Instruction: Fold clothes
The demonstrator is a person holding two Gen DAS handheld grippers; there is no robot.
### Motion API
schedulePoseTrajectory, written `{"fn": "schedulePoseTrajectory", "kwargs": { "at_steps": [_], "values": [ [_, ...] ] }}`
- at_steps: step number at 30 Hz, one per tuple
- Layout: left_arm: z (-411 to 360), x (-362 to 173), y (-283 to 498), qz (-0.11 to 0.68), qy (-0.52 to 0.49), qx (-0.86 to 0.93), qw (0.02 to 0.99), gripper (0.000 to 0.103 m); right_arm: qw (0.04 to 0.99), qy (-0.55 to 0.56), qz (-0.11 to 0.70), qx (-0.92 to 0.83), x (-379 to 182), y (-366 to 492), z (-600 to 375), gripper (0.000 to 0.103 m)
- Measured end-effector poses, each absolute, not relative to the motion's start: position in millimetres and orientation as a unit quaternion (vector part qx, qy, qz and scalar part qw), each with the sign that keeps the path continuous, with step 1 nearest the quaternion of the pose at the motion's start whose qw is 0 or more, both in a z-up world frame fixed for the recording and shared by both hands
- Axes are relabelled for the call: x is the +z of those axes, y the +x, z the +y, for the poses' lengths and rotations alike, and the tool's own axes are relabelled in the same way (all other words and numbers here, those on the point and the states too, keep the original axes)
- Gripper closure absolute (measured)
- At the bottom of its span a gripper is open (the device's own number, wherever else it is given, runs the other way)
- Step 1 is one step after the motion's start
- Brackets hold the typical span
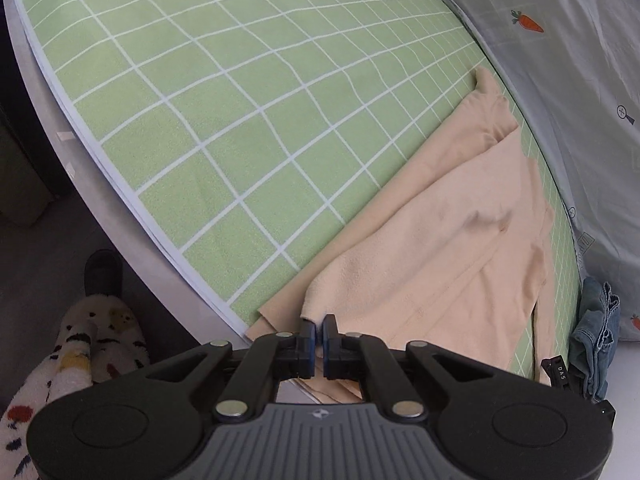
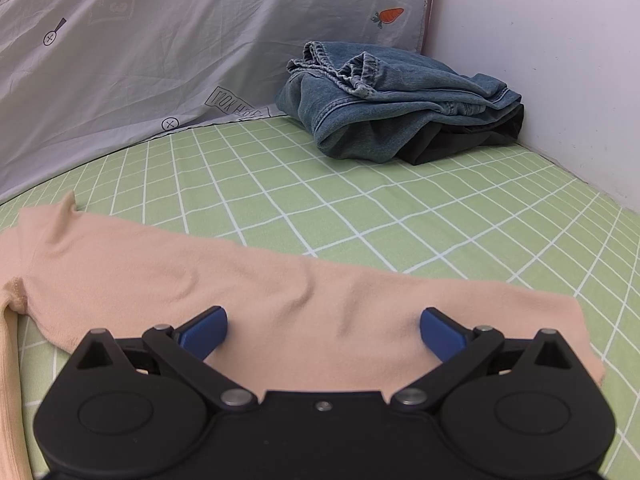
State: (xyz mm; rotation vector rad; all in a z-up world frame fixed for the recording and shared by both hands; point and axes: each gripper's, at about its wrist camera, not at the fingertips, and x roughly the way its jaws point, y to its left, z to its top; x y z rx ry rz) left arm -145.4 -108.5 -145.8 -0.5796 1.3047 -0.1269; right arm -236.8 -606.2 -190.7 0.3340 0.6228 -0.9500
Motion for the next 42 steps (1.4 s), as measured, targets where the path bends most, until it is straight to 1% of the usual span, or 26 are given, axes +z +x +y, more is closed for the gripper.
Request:
{"fn": "schedulePoseTrajectory", "kwargs": {
  "at_steps": [6,8,10,11,17,21,22,23,24,26,27,29,36,37,38,39,40,42],
  "values": [
    [-121.8,-135.6,-139.9,0.613,-0.184,-0.091,0.763,0.099,0.838,0.131,0.322,-0.422,-181.6,-230.4,-583.5,0.000],
    [-121.3,-129.0,-135.8,0.612,-0.172,-0.107,0.765,0.096,0.842,0.134,0.327,-0.407,-174.1,-228.2,-570.0,0.000],
    [-119.8,-119.7,-129.5,0.604,-0.167,-0.119,0.770,0.087,0.847,0.137,0.332,-0.392,-166.7,-226.0,-556.6,0.000],
    [-119.3,-114.2,-125.5,0.598,-0.164,-0.123,0.775,0.086,0.850,0.134,0.330,-0.388,-161.6,-223.0,-546.5,0.000],
    [-132.4,-89.9,-88.9,0.547,-0.137,-0.146,0.813,0.084,0.873,0.133,0.300,-0.362,-134.4,-192.8,-499.2,0.000],
    [-155.1,-88.7,-55.2,0.536,-0.116,-0.176,0.817,0.084,0.889,0.138,0.303,-0.314,-127.5,-155.3,-470.6,0.002],
    [-161.0,-89.2,-45.8,0.536,-0.111,-0.185,0.816,0.084,0.891,0.139,0.306,-0.304,-127.3,-147.2,-465.1,0.008],
    [-166.8,-89.7,-36.4,0.536,-0.107,-0.194,0.815,0.084,0.893,0.143,0.312,-0.290,-127.9,-137.0,-458.6,0.015],
    [-174.5,-91.0,-26.3,0.535,-0.101,-0.204,0.814,0.085,0.895,0.148,0.317,-0.276,-128.9,-127.6,-452.8,0.020],
    [-192.1,-94.7,-6.2,0.533,-0.086,-0.223,0.812,0.085,0.899,0.156,0.326,-0.248,-132.0,-111.9,-443.8,0.037],
    [-201.3,-97.2,3.1,0.532,-0.076,-0.232,0.811,0.085,0.900,0.157,0.331,-0.236,-133.9,-104.1,-438.3,0.041],
    [-216.9,-100.3,18.0,0.528,-0.065,-0.253,0.808,0.085,0.900,0.160,0.341,-0.219,-137.0,-87.5,-429.3,0.057],
    [-268.6,-112.5,61.8,0.516,-0.040,-0.317,0.795,0.085,0.890,0.208,0.368,-0.172,-151.2,-46.8,-427.6,0.077],
    [-274.9,-116.2,65.8,0.516,-0.039,-0.320,0.794,0.085,0.888,0.215,0.370,-0.165,-152.9,-44.9,-428.5,0.084],
    [-280.1,-120.9,69.2,0.517,-0.039,-0.319,0.793,0.085,0.889,0.217,0.372,-0.157,-153.8,-43.9,-428.4,0.095],
    [-285.0,-126.2,72.5,0.519,-0.038,-0.317,0.793,0.085,0.890,0.216,0.374,-0.149,-154.5,-43.0,-428.0,0.097],
    [-289.8,-131.4,75.8,0.521,-0.037,-0.315,0.792,0.088,0.890,0.215,0.376,-0.141,-155.2,-42.1,-427.6,0.098],
    [-292.9,-138.4,79.4,0.523,-0.045,-0.304,0.795,0.103,0.894,0.207,0.374,-0.134,-154.1,-41.5,-428.1,0.100]
  ]
}}
